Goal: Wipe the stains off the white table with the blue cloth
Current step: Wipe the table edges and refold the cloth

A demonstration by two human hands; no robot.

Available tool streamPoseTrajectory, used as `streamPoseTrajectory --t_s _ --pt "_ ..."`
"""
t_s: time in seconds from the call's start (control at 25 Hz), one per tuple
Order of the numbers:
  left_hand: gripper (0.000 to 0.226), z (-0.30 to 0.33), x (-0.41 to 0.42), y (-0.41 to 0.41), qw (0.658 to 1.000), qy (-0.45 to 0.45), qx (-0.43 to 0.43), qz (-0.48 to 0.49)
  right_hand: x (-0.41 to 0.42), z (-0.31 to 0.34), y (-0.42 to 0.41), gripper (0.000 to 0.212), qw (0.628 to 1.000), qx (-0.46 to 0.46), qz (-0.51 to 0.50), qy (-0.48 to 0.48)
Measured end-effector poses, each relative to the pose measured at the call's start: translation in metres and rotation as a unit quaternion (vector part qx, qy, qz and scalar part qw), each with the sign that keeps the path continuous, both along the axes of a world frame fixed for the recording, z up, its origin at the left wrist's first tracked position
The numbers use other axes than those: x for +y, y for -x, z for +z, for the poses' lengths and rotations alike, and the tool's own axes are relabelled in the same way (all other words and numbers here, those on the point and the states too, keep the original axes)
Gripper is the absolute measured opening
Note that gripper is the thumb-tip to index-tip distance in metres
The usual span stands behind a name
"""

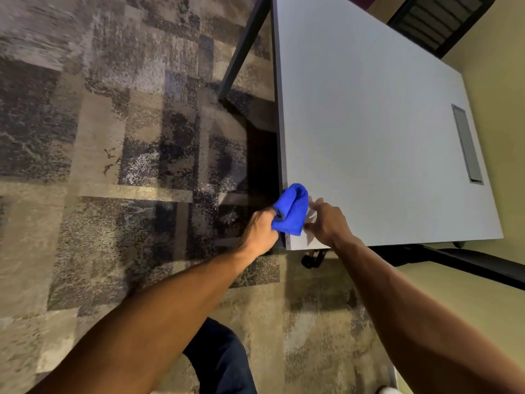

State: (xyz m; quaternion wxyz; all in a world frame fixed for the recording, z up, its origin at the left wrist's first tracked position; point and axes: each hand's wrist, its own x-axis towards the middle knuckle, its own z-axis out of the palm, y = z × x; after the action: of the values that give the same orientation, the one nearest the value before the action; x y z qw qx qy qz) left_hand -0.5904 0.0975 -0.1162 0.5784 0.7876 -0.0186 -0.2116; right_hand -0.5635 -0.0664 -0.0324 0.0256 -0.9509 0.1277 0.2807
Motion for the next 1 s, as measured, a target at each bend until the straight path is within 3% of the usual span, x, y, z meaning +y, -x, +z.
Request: streamPoseTrajectory --t_s 0.16,0.32,0.56,0.68,0.76,0.88,1.0 --pt "0.046 0.006 0.003 0.033 0.998 -0.018 0.015 -0.062 0.003 0.001 0.0 0.055 1.0 -0.008 -0.007 0.0" --pt "0.045 0.006 0.003 0.055 0.984 -0.078 0.039 -0.156 0.001 -0.001 0.001 0.064 1.0 -0.003 -0.008 0.009" --pt "0.013 0.001 0.022 0.043 0.972 -0.062 0.009 -0.225 0.0 0.002 0.006 0.073 1.0 -0.007 -0.028 -0.009" --pt "0.033 -0.017 0.046 0.042 0.963 0.019 -0.021 -0.269 0.001 0.004 0.008 0.072 0.999 -0.012 -0.039 -0.012" --pt "0.048 -0.022 0.063 0.038 0.952 0.011 -0.066 -0.3 0.001 0.006 0.008 0.073 0.999 -0.016 -0.044 -0.019" --pt "0.057 -0.023 0.08 0.029 0.956 -0.02 -0.113 -0.269 0.002 0.007 0.008 0.071 0.998 -0.011 -0.064 -0.025" --pt "0.041 -0.018 0.093 0.012 0.973 -0.072 -0.097 -0.198 0.003 0.007 0.008 0.068 0.997 -0.011 -0.076 -0.031"
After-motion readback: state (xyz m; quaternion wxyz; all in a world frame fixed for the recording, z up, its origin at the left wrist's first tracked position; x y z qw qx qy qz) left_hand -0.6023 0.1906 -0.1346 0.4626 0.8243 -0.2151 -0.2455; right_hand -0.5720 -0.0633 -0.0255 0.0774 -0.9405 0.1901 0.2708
